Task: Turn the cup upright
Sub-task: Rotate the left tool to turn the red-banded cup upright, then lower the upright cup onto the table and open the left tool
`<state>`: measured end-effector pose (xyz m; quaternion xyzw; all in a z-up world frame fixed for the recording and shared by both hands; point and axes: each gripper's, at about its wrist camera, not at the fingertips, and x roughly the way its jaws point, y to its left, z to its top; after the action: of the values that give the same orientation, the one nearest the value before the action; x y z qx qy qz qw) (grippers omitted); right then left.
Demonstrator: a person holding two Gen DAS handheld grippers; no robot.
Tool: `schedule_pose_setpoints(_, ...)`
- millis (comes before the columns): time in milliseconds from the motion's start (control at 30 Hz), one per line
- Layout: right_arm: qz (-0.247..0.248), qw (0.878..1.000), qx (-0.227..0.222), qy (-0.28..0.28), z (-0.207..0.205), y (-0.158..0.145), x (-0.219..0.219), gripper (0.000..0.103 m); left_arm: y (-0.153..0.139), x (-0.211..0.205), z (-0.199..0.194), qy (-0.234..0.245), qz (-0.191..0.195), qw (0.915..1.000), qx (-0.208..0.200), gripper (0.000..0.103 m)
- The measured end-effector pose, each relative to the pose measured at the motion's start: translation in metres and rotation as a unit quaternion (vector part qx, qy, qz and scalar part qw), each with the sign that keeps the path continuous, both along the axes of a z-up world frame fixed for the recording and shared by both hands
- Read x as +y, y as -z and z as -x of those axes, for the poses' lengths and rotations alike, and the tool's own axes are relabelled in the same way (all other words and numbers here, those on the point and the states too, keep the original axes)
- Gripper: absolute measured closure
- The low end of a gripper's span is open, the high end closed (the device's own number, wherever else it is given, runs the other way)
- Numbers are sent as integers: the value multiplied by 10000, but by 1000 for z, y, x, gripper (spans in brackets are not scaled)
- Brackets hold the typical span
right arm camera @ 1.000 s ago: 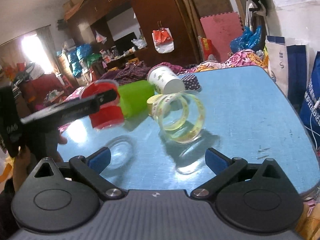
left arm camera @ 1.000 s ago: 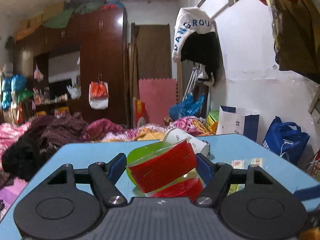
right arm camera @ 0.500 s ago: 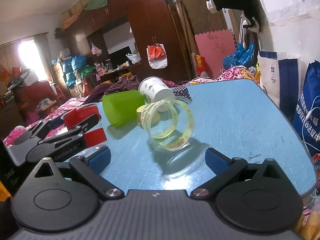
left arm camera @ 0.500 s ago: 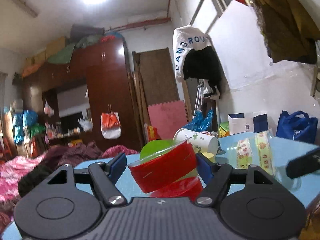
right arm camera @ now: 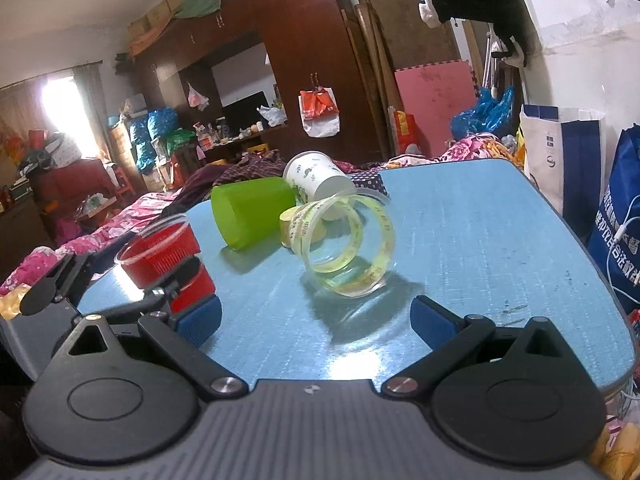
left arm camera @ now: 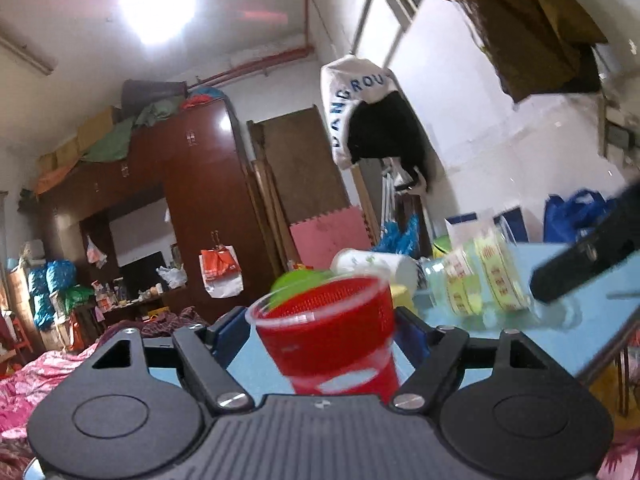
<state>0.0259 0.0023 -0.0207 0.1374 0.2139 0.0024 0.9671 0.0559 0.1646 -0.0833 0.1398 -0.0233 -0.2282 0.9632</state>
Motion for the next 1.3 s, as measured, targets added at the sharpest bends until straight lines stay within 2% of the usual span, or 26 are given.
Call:
schedule_pose_setpoints(133,-30,10000,-18,26,0,0,-3,1,4,-3,1,-39,-151,9999,-61,19)
schedule_pose_setpoints(200,-40,10000,-31,49,1,0,-4,1,1,2,2,21,-75,9999,-71,10)
schedule_pose_setpoints(267,-53,10000,-49,58,3,-1,-6,1,-2,11,5,89,-6,9999,-117,7)
schedule_pose_setpoints(400,-101,9999,-114,56,5,-3,-6,1,-10,29,15,312,80,9994,-100,5)
schedule_pose_setpoints(533,-72,9997,-223,-52,10,-7,-1,1,-25,55,27,541,457,9973,189,4)
schedule_pose_setpoints(600,106,9993,-344,-116,12,-12,8,1,-37,67,29,532,625,9961,324,2)
schedule_pose_setpoints(700,348,9977,-573,-76,15,-22,24,1,-58,73,20,354,702,9930,886,2)
schedule_pose_setpoints(767,545,9962,-650,-182,13,-30,34,1,-69,78,8,489,783,9844,1498,2)
schedule_pose_setpoints(833,719,9947,-730,-64,11,-35,42,1,-74,81,-6,614,791,9727,2091,2)
schedule_pose_setpoints(900,931,9927,-760,79,11,-38,49,1,-74,80,-15,592,726,9664,2393,2)
schedule_pose_setpoints(1033,1069,9915,-732,155,14,-33,50,1,-66,73,-19,295,462,9691,2405,2)
schedule_pose_setpoints(1167,999,9935,-520,172,12,-27,42,1,-61,67,-19,384,418,9654,2547,2)
schedule_pose_setpoints(1300,985,9942,-403,159,8,-24,38,1,-62,63,-11,275,283,9701,2394,2)
